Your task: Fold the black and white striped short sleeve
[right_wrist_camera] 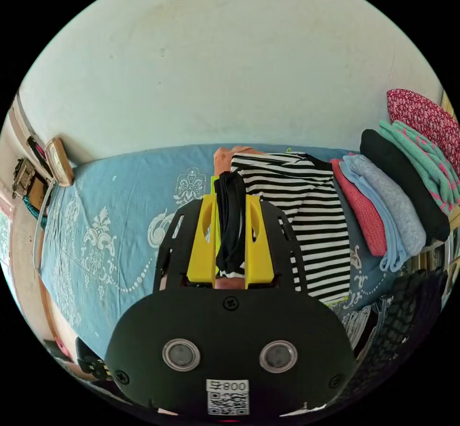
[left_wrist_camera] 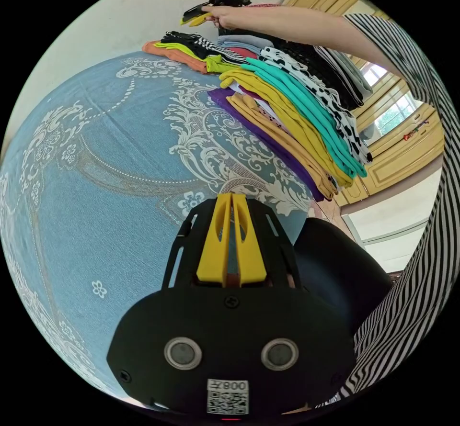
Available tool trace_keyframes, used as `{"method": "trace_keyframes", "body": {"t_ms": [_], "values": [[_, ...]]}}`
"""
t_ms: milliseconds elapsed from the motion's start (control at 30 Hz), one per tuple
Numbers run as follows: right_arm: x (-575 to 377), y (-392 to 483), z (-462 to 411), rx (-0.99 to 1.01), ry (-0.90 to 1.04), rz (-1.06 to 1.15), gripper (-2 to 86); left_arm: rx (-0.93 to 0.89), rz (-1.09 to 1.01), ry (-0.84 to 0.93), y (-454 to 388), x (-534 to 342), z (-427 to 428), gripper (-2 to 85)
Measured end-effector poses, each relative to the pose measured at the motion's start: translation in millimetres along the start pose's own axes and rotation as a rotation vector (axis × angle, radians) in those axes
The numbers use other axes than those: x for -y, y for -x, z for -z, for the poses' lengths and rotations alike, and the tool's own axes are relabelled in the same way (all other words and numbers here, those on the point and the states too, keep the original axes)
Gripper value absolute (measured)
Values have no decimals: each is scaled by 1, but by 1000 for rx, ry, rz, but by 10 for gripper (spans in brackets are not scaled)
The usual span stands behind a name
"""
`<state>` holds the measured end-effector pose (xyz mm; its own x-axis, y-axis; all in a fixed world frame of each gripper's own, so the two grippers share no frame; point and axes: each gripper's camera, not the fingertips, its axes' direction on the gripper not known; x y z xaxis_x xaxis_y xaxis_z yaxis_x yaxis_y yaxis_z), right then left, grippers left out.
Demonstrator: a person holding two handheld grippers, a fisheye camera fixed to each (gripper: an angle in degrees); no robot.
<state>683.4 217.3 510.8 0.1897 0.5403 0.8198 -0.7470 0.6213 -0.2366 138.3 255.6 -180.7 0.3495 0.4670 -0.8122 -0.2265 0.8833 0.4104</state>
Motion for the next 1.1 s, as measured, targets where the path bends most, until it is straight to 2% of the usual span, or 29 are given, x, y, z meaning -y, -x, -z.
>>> {"method": "trace_keyframes", "body": {"t_ms": [167,300,367,533,633,800,1000,1100], "values": [[35,-17,-54,-12,-43,-44,83,41,-19,-11,-11,4,28,2],[45,-30,-94,-65,7,-66,64,64,-26,-18,-18,11,54,1],[45,-46,-108,-30,17,-111,34,54,-20,-19,-17,14,65,1],[34,-68,-104,34,12,-132,3,-10,11,-22,-10,25,96,1],[23,-77,-86,140,-20,-144,0,-43,26,-24,-8,34,115,1],[13,-78,-69,55,-30,-112,-1,-114,74,-33,-3,47,151,1],[-10,-84,-58,288,-71,-113,-1,-166,84,-55,-8,62,201,1],[-29,-69,-30,505,-132,-64,0,-177,129,-112,1,70,236,1]]}}
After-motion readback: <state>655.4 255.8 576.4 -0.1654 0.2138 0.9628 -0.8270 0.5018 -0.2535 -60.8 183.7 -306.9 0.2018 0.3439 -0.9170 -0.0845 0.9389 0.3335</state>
